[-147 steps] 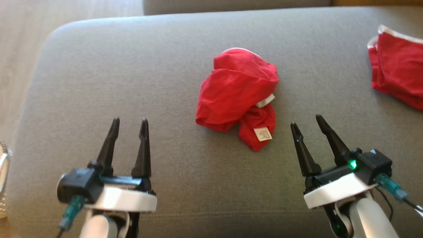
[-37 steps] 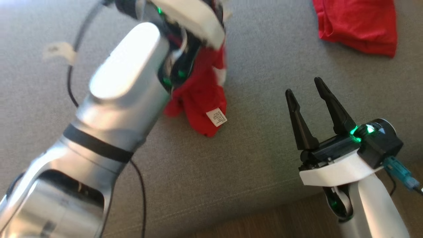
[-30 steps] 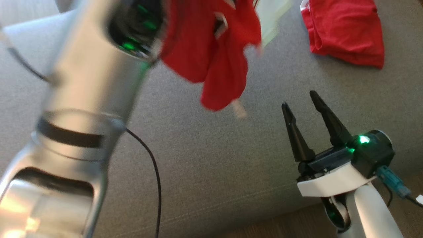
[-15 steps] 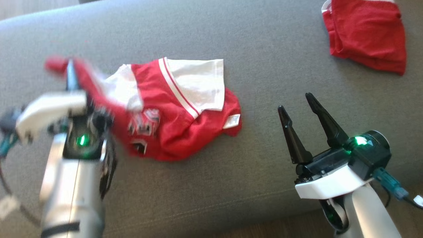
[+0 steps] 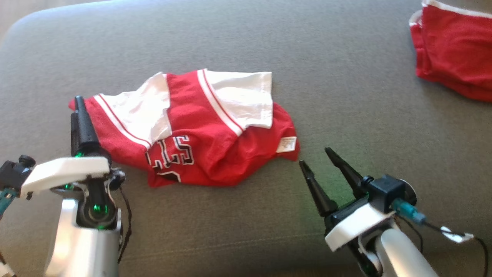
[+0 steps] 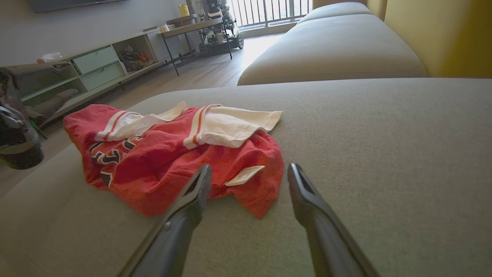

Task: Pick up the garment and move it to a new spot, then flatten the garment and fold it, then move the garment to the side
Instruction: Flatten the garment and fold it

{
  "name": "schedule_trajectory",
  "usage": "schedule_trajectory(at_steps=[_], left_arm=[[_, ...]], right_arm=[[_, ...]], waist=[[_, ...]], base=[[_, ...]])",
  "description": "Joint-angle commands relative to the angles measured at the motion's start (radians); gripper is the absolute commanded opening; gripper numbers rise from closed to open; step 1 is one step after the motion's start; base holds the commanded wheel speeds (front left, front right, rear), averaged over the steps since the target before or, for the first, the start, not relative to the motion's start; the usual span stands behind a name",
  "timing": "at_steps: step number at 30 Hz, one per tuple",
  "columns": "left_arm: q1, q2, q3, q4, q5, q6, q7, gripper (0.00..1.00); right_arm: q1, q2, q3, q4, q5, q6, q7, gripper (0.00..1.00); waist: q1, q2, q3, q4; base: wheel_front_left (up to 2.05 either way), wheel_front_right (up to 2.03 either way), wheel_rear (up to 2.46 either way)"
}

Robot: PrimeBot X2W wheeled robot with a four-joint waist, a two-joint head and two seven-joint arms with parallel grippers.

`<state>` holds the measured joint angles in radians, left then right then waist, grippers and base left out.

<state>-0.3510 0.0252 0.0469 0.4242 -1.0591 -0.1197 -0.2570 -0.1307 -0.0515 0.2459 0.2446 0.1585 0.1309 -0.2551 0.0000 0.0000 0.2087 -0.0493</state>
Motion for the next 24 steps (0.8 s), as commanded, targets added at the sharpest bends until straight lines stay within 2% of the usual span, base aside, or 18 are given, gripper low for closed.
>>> schedule_trajectory(at_steps=[1,7,12,17,18,19,20,21,24], left_arm=[[0.01,0.025,0.016,-0.083,0.062,-0.007,-0.005,1.0],[0.143,0.025,-0.055,-0.347,0.286,-0.01,-0.005,1.0],[0.23,0.025,-0.087,-0.472,0.323,0.004,-0.005,1.0],[0.274,0.025,-0.142,-0.522,0.352,0.024,-0.005,1.0],[0.276,0.025,-0.15,-0.529,0.357,0.027,-0.005,1.0],[0.277,0.025,-0.157,-0.535,0.36,0.029,-0.005,1.0],[0.277,0.025,-0.157,-0.535,0.36,0.029,-0.005,1.0],[0.277,0.025,-0.165,-0.542,0.357,0.028,-0.005,1.0],[0.275,0.025,-0.176,-0.562,0.344,0.018,-0.005,1.0]], right_arm=[[-0.069,0.001,0.01,0.009,0.016,0.0,-0.007,1.0],[-0.193,0.001,-0.055,0.209,0.027,0.0,-0.007,1.0],[-0.267,0.001,-0.051,0.394,0.089,0.0,-0.007,1.0],[-0.329,0.001,-0.001,0.563,0.173,0.0,-0.007,1.0],[-0.339,0.001,0.008,0.58,0.183,0.0,-0.007,0.7],[-0.347,0.001,0.013,0.593,0.194,0.0,-0.007,0.3],[-0.347,0.001,0.013,0.593,0.194,0.0,-0.007,0.3],[-0.354,0.001,0.014,0.599,0.203,0.0,-0.007,0.0],[-0.37,0.001,-0.059,0.577,0.204,0.0,-0.007,0.0]], waist=[[0.0,0.0,-0.013,0.031],[0.0,0.0,-0.02,0.102],[0.0,0.0,-0.023,0.147],[0.0,0.0,-0.019,0.17],[0.0,0.0,-0.018,0.172],[0.0,0.0,-0.017,0.173],[0.0,0.0,-0.017,0.173],[0.0,0.0,-0.015,0.172],[0.0,0.0,-0.008,0.166]], base=[[0.0,0.0,0.0],[0.0,0.0,0.0],[0.0,0.0,0.0],[0.0,0.0,0.0],[0.0,0.0,0.0],[0.0,0.0,0.0],[0.0,0.0,0.0],[0.0,0.0,0.0],[0.0,0.0,0.0]])
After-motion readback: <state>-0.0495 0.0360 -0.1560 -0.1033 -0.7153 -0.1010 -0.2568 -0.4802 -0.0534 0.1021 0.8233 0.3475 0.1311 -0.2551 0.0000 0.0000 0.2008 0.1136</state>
